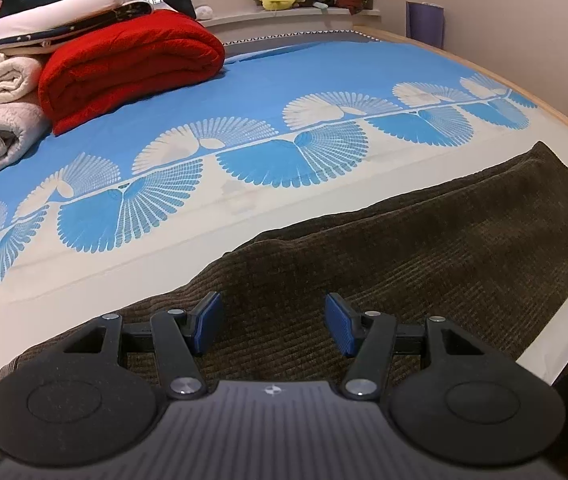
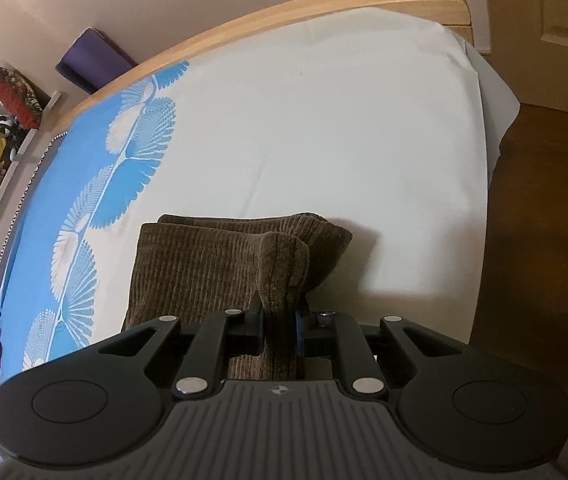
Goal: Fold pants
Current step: 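Grasp the folded leg end with the right tool and lift it, then fold the leg end over toward the waistband with the right tool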
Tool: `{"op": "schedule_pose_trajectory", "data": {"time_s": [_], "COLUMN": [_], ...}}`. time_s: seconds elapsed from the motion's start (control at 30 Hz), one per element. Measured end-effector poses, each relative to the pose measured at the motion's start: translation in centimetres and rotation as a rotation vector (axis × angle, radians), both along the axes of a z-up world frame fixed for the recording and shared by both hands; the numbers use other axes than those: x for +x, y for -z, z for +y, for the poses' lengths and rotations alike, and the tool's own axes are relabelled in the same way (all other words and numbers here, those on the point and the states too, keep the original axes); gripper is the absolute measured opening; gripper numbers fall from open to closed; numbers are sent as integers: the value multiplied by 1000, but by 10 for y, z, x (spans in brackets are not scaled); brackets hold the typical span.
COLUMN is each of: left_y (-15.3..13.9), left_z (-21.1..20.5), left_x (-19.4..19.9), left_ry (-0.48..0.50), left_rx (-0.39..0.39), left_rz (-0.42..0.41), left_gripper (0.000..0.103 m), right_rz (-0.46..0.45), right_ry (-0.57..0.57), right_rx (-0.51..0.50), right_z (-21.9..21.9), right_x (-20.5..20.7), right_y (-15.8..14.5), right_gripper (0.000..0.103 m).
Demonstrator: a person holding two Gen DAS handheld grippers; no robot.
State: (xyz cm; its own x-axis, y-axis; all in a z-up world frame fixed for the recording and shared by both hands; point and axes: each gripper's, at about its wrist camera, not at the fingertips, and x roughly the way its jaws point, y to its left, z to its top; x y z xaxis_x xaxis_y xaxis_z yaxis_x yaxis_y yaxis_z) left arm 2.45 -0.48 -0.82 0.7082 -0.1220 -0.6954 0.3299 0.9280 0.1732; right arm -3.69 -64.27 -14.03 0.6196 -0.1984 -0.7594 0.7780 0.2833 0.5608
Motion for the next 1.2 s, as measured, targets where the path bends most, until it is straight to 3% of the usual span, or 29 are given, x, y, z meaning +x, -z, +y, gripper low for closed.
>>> {"op": "schedule_pose_trajectory", "data": {"time_s": [0.17,0.37,0.57,0.67,0.77,0.87,0.97,1.03,1.1,1.17,1.2], "left_y": [-1,-6,-11,-13,-16,-17,-18,-20,-21,-22,-22], "left_z": [3,14,27,38,50,60,67,71,74,76,77], "left_x": [-3,-5,-10,-10,-8,-6,-4,-2,-1,0,0], "left_ry": [-1,-25,-53,-81,-116,-143,-173,-194,-210,-219,-223], "left_rx": [2,-18,-30,-40,-61,-74,-93,-107,-119,-126,-126], "left_rz": [-7,-16,-25,-26,-19,-11,3,9,12,15,16], "left_gripper": [63,63,63,63,63,63,63,63,63,63,63], "right_rz": [2,-66,-254,-386,-459,-440,-281,-179,-170,-209,-237], "right_ry": [-29,-161,-483,-695,-947,-1224,-1565,-1713,-1749,-1724,-1698], "right_rx": [-63,-301,-739,-910,-1000,-1007,-981,-1004,-1050,-1028,-998], "right_z": [9,56,189,279,365,435,489,506,508,502,497], "right_x": [4,19,27,14,-4,-19,-26,-32,-38,-38,-38], "right_y": [-15,-75,-153,-169,-157,-121,-70,-42,-35,-46,-52], "right_gripper": [13,12,12,12,12,15,17,20,25,49,54]}}
